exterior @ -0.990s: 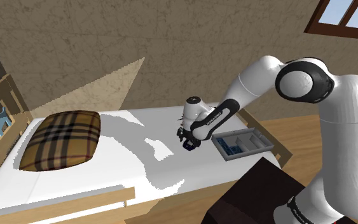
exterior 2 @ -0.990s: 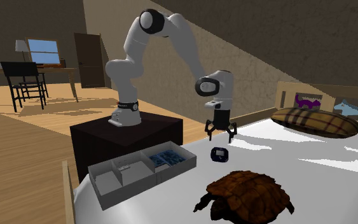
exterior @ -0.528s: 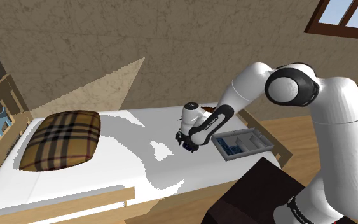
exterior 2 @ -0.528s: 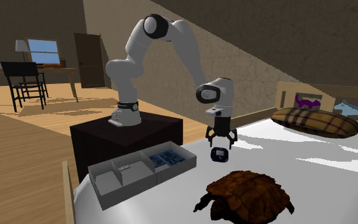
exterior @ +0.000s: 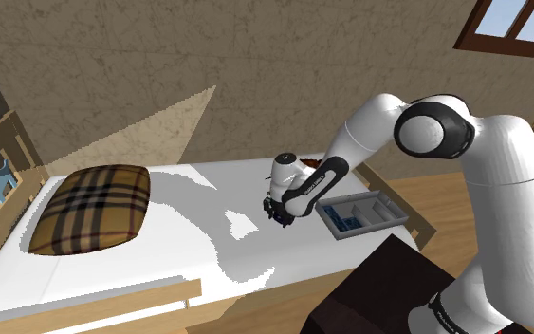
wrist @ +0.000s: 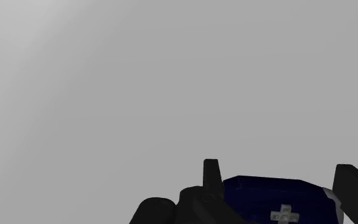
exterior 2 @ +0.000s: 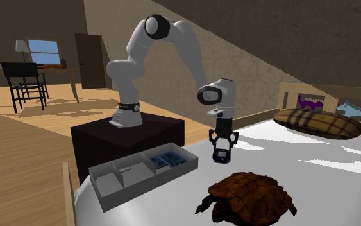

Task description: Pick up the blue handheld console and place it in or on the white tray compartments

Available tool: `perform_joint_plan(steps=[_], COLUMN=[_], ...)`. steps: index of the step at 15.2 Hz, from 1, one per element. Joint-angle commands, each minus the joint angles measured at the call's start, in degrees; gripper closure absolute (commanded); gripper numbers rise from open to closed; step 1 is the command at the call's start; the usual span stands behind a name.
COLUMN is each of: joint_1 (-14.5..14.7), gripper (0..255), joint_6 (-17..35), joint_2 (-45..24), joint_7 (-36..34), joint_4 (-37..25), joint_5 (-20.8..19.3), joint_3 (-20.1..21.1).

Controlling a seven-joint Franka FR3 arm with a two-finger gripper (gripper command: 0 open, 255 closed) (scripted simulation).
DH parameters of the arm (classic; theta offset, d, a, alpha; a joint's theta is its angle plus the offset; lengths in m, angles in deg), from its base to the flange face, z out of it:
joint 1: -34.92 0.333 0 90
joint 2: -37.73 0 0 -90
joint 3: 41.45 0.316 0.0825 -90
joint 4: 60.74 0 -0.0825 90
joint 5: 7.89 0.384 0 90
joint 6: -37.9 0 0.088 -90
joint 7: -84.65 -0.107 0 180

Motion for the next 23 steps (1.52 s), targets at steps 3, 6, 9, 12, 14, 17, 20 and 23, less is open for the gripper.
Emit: perform_joint_plan(steps=[3,6,9,12,14,17,20,23], joint_1=[-0.07,-0.07,-0.01,-0.39,-0.65,-1.02,-1.37,-1.71], gripper=[255,255,255,255,255,255,255,255], joint_6=[-0.01,-0.09,0.02,-1.36,-2.32,-3.80,-5.34,-6.93], joint_2=[-0.14,-0.01,-0.20,2.01,3.45,5.58,7.67,9.70], joint_7=[0.06,0.07,-0.01,0.51,0.88,1.45,2.05,2.67], joint_4=[0.09,0.14,0.06,0.90,1.39,2.04,2.58,3.01], joint_5=[0.01,0.04,0.00,0.42,0.74,1.25,1.82,2.42], joint_3=[-0.01,0.02,-0.02,0.49,0.83,1.34,1.84,2.33])
